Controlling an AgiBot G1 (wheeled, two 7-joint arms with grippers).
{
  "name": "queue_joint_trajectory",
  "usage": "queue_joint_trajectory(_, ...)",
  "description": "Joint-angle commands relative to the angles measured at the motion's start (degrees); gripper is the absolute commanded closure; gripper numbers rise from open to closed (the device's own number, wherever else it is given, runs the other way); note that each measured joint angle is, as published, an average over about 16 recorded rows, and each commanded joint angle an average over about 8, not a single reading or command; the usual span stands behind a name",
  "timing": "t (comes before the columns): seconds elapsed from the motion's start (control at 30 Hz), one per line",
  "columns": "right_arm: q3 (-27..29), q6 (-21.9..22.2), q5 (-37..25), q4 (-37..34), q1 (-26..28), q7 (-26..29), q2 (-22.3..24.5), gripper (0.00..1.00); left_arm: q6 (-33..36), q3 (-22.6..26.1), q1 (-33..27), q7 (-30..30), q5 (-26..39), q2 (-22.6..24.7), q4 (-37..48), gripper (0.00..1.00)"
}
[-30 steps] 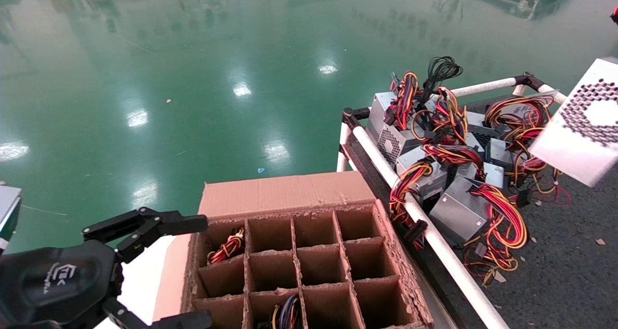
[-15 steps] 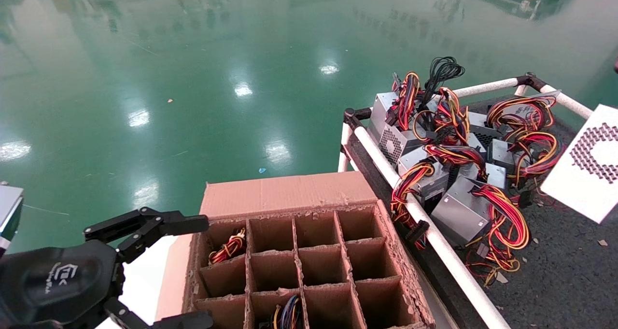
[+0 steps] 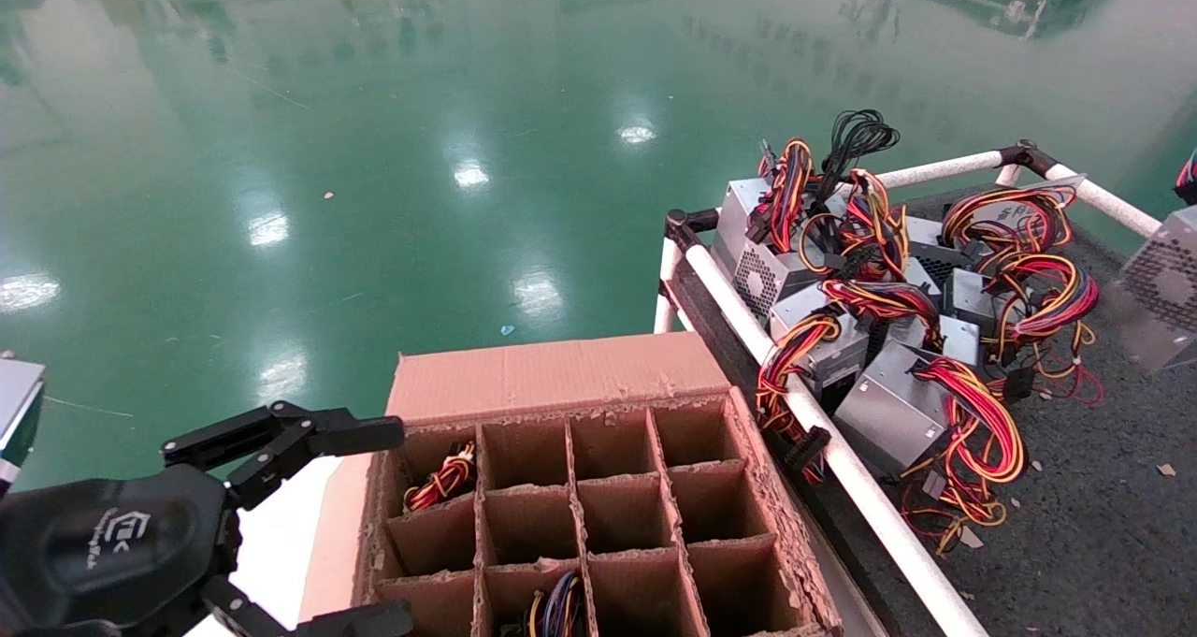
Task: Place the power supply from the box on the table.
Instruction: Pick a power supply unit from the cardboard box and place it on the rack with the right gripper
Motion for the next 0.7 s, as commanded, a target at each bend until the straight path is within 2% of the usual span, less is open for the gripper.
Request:
queue_joint_trajectory(0.03, -0.05, -0.03, -0.08, -0.28, -0.17, -0.43, -0.15, 1.0, 0.0, 0.0, 0.0, 0.0, 0.0, 0.0, 0.0, 0.0)
queue_joint_trajectory(0.27, -0.3, -0.16, -0.44, -0.86, -1.08, -2.22, -0.39, 1.0, 0.0, 0.0, 0.0, 0.0, 0.0, 0.0, 0.0, 0.0)
queue_joint_trajectory(0.7, -0.7, -3.5, -0.99, -1.43, -3.09, -3.99, -1.48, 1.0, 0.0, 0.0, 0.0, 0.0, 0.0, 0.0, 0.0, 0.0)
